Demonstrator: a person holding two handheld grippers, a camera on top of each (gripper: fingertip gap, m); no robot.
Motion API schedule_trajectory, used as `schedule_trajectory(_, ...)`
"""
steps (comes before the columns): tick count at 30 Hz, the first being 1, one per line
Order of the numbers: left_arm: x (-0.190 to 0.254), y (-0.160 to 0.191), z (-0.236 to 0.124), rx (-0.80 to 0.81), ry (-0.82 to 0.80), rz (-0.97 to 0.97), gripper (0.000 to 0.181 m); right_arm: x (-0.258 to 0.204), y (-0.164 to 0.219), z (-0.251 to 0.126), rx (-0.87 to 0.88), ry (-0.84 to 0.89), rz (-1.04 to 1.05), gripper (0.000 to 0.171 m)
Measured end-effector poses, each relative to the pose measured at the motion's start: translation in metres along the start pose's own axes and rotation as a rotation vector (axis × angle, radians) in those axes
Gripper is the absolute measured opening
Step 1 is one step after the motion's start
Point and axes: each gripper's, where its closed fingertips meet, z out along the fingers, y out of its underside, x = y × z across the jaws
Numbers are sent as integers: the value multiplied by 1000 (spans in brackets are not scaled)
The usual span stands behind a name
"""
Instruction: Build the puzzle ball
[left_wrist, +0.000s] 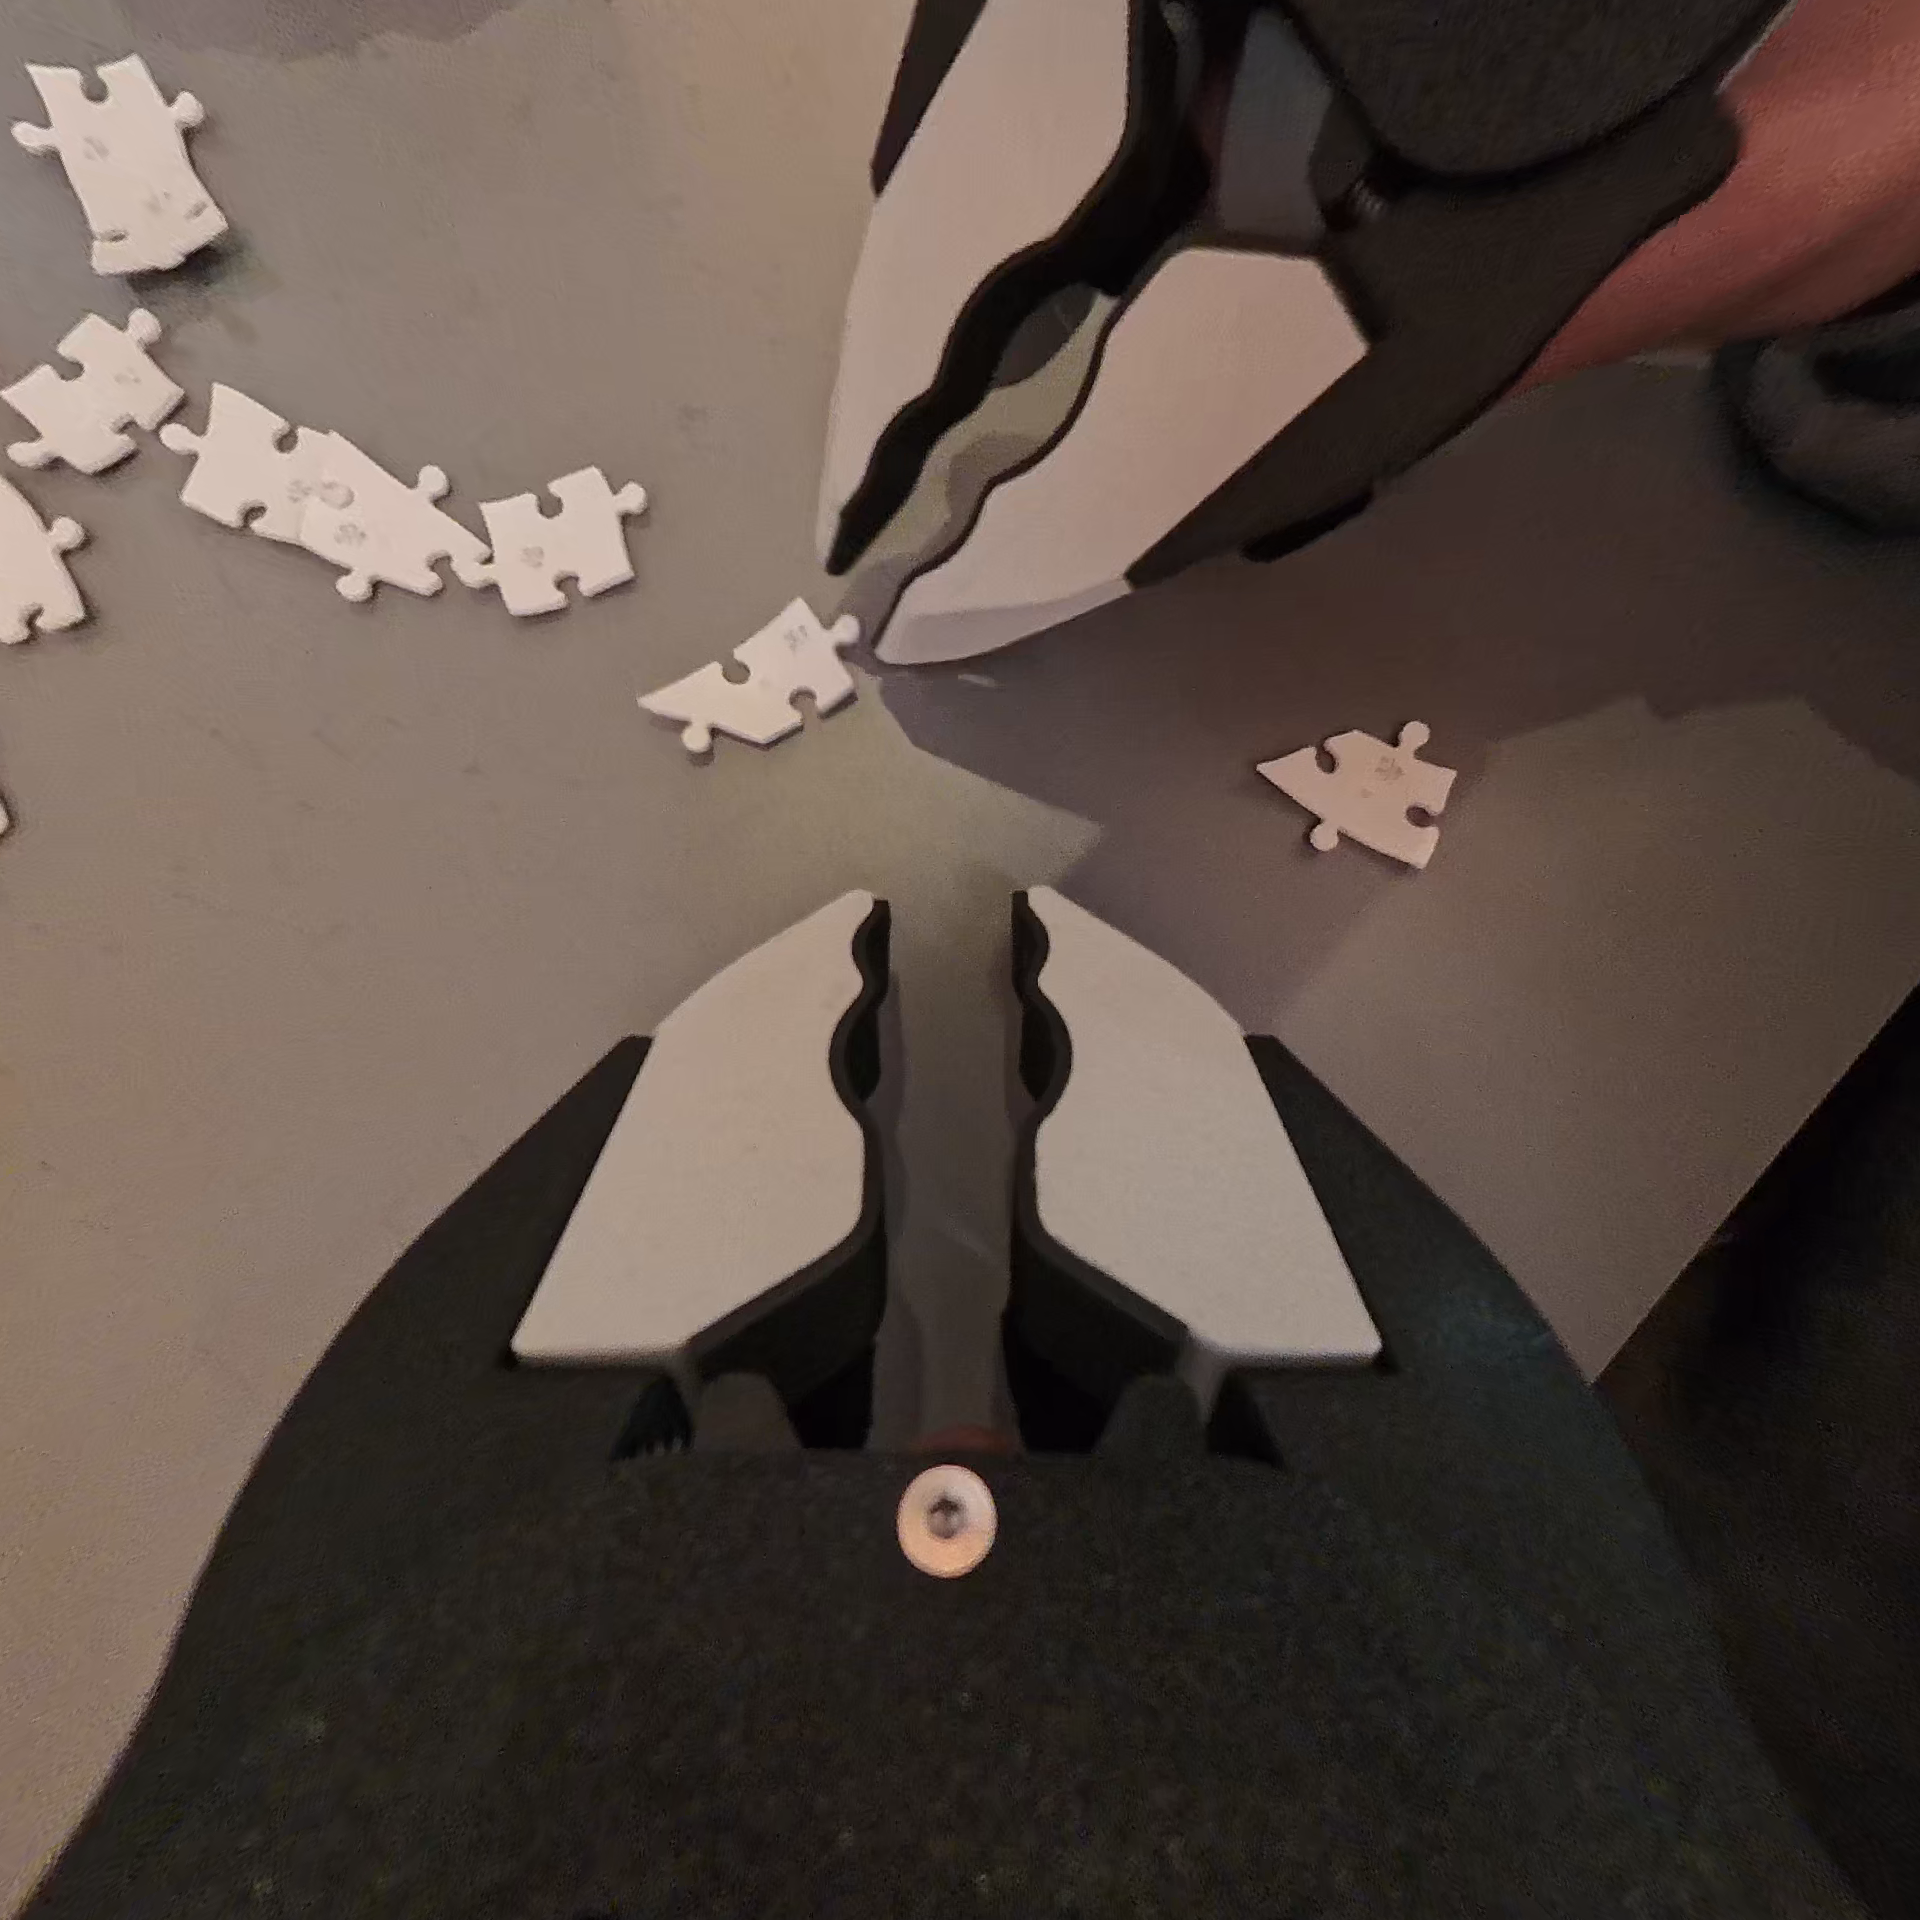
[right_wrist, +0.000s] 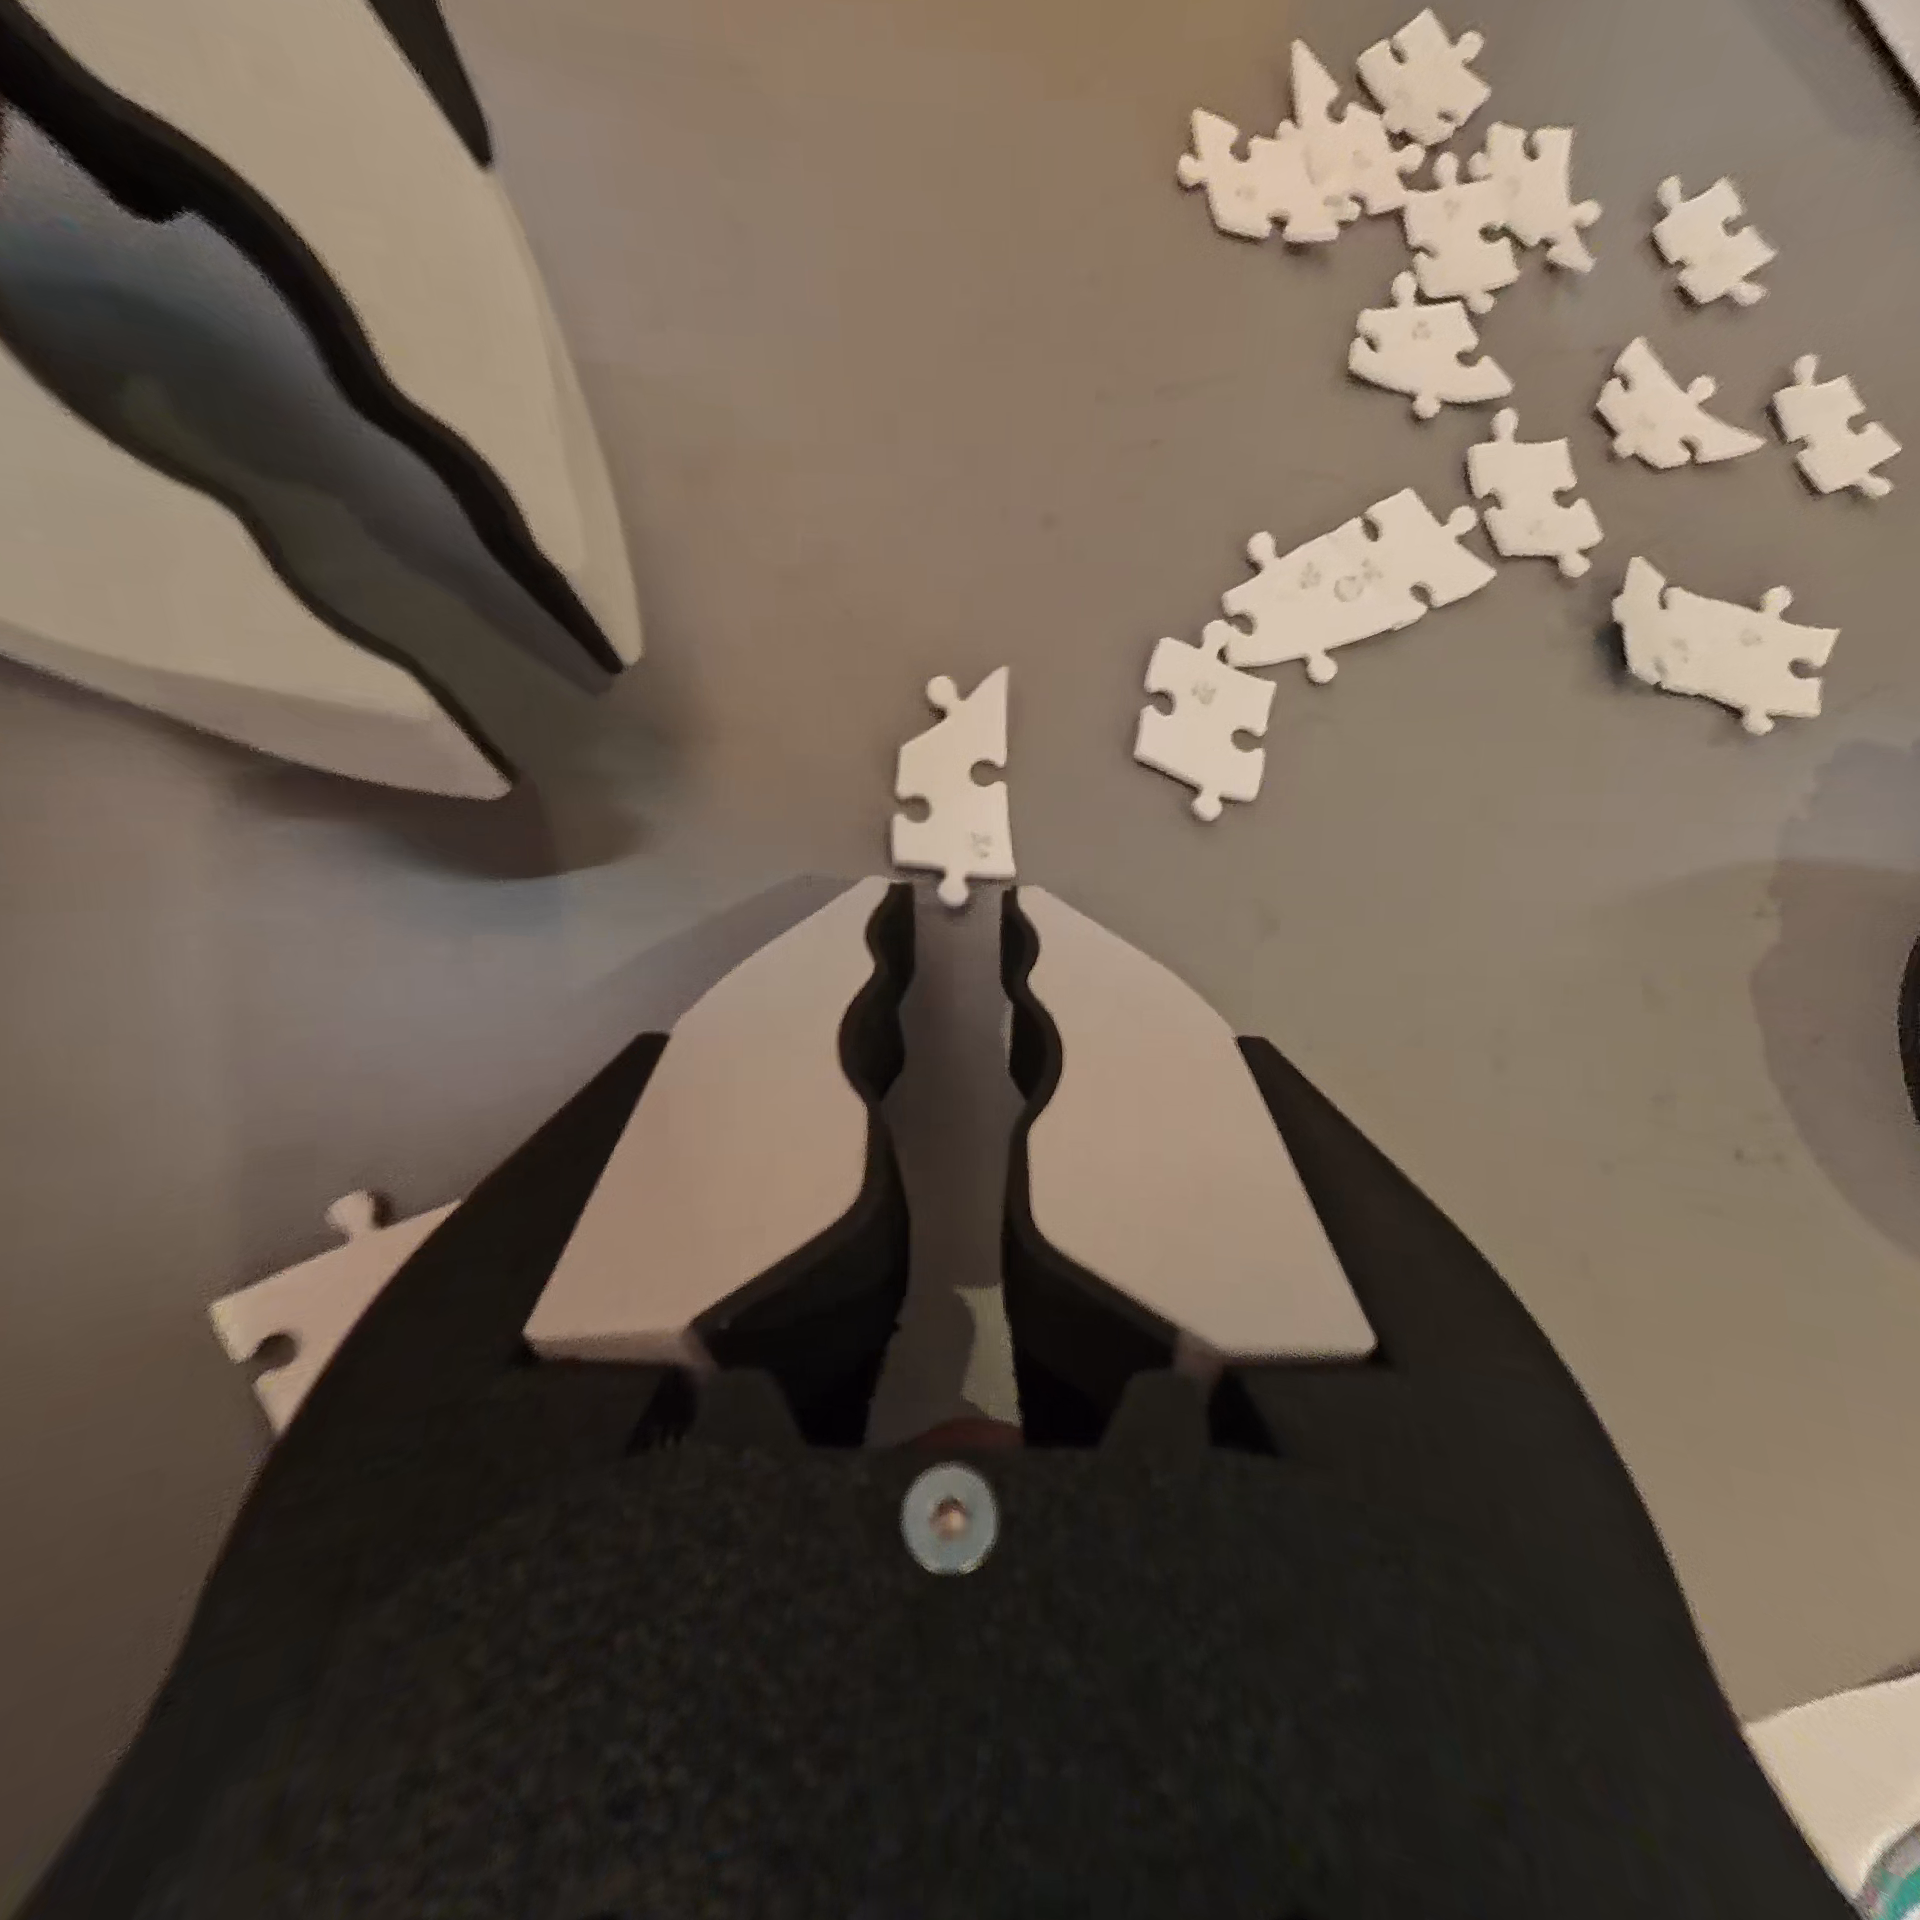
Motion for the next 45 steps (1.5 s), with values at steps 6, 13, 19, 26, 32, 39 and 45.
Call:
schedule_trajectory(6,0,3,0,-13,-15,8,22,0,2,8,-20,-61,73,6)
schedule_trajectory(13,-5,6,-1,-20,-35,-7,22,-1,27,-20,-93,87,236,6)
schedule_trajectory(19,27,-5,8,3,94,54,26,0,56,-38,-131,220,403,6)
schedule_trajectory(26,76,-9,27,-26,217,215,56,1,54,-53,-32,227,443,24)
schedule_trajectory(32,84,-7,38,-38,183,283,54,-3,57,-96,143,270,437,20)
schedule_trajectory(39,75,-13,38,-26,90,323,42,-5,67,-108,176,278,428,18)
schedule_trajectory(45,21,-31,37,-48,-64,158,41,-5,64,-110,184,274,416,18)
